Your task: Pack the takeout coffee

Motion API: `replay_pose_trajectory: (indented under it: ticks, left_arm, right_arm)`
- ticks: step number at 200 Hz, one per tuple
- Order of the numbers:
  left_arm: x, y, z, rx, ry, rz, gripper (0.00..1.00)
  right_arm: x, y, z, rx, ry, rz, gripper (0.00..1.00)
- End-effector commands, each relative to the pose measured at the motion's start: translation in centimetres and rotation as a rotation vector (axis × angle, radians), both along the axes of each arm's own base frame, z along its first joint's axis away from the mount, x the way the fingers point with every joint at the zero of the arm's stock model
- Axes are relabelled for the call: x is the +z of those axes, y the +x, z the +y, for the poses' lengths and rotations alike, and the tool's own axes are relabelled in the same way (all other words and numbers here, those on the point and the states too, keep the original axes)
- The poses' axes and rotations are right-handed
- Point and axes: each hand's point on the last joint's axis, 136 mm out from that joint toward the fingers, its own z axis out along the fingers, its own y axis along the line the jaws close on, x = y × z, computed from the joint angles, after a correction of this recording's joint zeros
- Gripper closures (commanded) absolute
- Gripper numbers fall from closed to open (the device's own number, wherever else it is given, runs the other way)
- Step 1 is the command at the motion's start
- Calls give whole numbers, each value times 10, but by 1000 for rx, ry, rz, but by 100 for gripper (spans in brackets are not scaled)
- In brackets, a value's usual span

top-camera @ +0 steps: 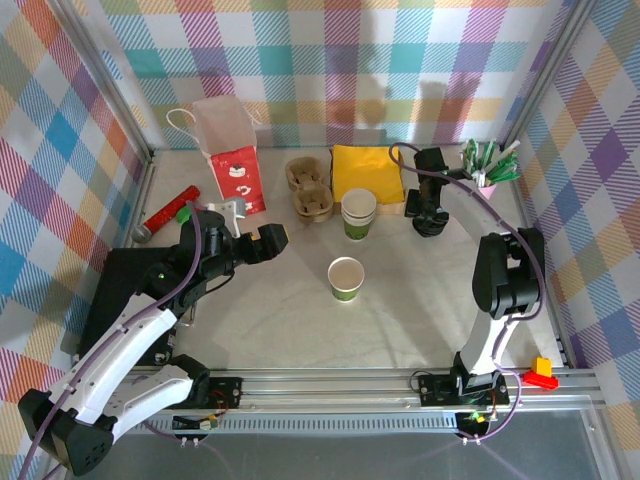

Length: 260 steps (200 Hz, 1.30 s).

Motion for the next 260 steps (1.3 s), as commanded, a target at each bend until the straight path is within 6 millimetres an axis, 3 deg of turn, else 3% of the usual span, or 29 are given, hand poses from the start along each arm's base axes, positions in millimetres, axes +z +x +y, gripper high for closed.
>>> replay_pose_trajectory:
  ticks: [1, 87, 175, 218, 260]
  left_arm:
    - [5, -3, -5, -24, -8, -21, 5]
    - [6, -2, -3, -21, 6, -29, 5]
    - [2, -4, 0, -13, 15, -26, 5]
    - [1, -6, 3, -8, 24, -28, 4]
    - [1, -8, 5, -3, 28, -27, 4]
  right_arm:
    - [7, 16, 1, -16, 29, -36, 51]
    - [-21, 25, 6, -2, 68, 32, 56]
    - [-28, 15, 40, 94, 142, 56, 56]
    - [-26, 13, 49, 114, 154, 51, 56]
    - [1, 10, 29, 58, 69, 9, 55]
